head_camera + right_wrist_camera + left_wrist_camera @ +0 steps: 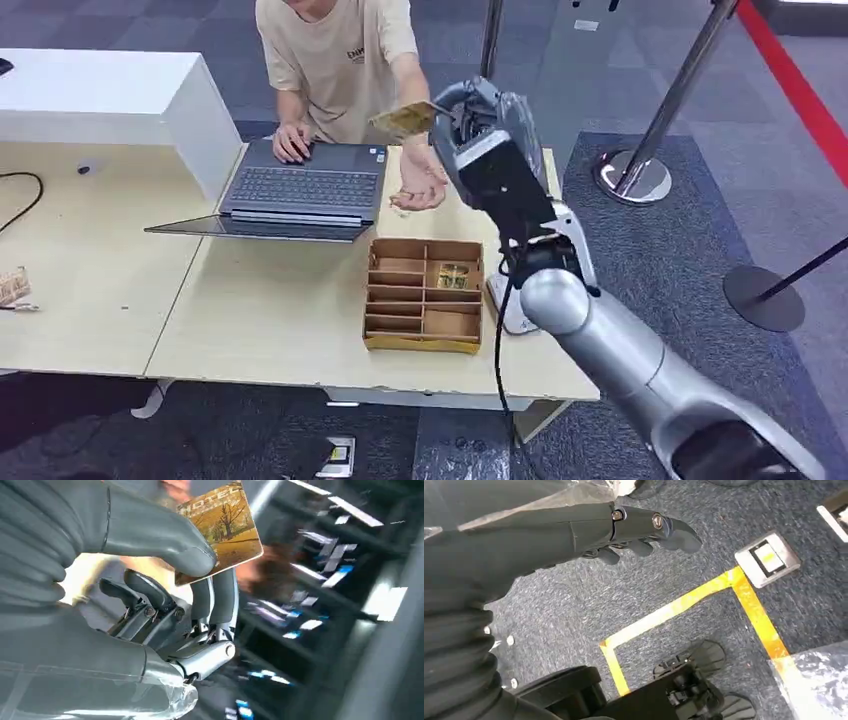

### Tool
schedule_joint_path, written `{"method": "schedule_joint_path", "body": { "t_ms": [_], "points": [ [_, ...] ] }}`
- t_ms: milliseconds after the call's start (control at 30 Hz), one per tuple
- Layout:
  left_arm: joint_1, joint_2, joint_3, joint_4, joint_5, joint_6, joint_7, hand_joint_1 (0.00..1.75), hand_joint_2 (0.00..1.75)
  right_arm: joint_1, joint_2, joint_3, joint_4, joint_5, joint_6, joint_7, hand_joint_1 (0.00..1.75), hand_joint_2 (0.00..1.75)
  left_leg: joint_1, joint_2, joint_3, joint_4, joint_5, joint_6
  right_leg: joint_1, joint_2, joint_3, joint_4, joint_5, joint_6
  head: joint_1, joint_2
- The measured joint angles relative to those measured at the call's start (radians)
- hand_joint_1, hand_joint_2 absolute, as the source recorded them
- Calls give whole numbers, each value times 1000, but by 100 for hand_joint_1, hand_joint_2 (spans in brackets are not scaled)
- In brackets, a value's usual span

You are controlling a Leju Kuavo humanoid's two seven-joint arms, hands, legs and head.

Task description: Pass the card to the sensor for recognition and then transmit it.

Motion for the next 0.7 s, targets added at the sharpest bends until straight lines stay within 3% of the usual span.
{"method": "schedule_joint_path", "body": {
  "t_ms": [167,300,433,700],
  "points": [
    [-16,-8,0,0,-14,-15,1,0,175,-132,39,38,186,173,-2,3,175,175,0,-1,-1,0,1,0,0,0,0,0,1,0,2,0],
    [-26,-14,0,0,-21,-18,7,0,175,-217,80,120,387,515,-47,74,175,175,0,-2,-2,0,1,0,0,-1,-1,0,1,0,0,0],
    [-30,-21,-1,0,-22,-19,7,0,175,-269,112,241,543,815,-29,117,175,175,0,-2,-2,0,1,0,0,-2,-1,0,1,0,0,0],
    [-34,-24,-1,0,-26,-24,7,0,175,-268,129,360,696,891,36,64,175,175,0,-2,-2,0,1,0,0,-2,-2,0,1,0,0,0]
  ]
}}
